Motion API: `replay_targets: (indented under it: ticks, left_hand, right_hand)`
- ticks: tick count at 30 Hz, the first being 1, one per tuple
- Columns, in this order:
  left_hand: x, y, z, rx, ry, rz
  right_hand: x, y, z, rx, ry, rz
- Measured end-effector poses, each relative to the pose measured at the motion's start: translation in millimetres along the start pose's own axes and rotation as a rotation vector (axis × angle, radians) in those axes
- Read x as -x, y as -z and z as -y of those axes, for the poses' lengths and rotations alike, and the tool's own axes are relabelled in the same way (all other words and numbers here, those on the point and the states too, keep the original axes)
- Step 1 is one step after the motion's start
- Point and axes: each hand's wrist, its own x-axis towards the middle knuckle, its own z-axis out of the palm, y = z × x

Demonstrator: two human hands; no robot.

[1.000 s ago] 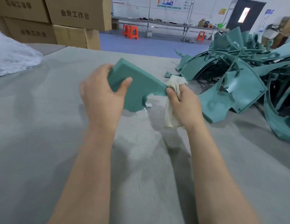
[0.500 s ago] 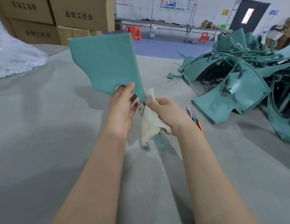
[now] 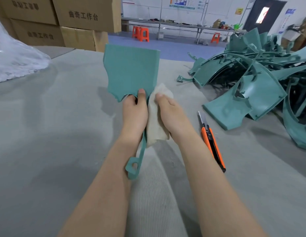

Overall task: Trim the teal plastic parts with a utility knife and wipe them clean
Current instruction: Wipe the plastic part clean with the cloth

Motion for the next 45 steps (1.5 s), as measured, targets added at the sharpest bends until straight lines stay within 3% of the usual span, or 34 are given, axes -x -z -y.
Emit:
replay_targets:
  ticks: [3,10,13,17,20,24,32,34,40,45]
  left_hand:
    - [1,0,1,-0.067,0.005,0.019]
    - [12,-8,-1,-0.137,-0.049,0.236]
    - [14,-11,1,-0.149,-0.038,0.236]
    - [5,-5,3,-0.160,-0.033,0.144]
    - [3,-4,5,-0.200,-0.043,0.108]
    - [2,-2,7,-0.186,-0.053,0.131]
    - [10,-12,13,-0.269,-0.043,0.335]
    - [10,-12,10,-0.292,-0.047,0.312]
    - [3,-1,1,-0.155,0.015,0.158]
    - [5,2,-5,-0.050,0.062,0.150]
  right_hand:
    - [-6,4,-7,0.093,0.070,-0.078]
    - [-14,22,-11,-0.120,0.103,-0.438]
    - [-13,30,-14,-0.194,0.028,-0.373]
    - [-8,31,-17,-0.161,-0.128,-0.028]
    - [-5,30,-17,-0.120,-0.170,0.084]
    - [-5,27,-16,-0.239,-0.143,0.010]
    - [-11,49,-20,-0.391,-0.096,-0.286]
    - [-12,48,-20,-0.394,-0.102,-0.235]
    - [-6,38,-21,-0.183,-0.198,0.139]
    - [-7,49,-24,-0.207,-0.243,-0.112]
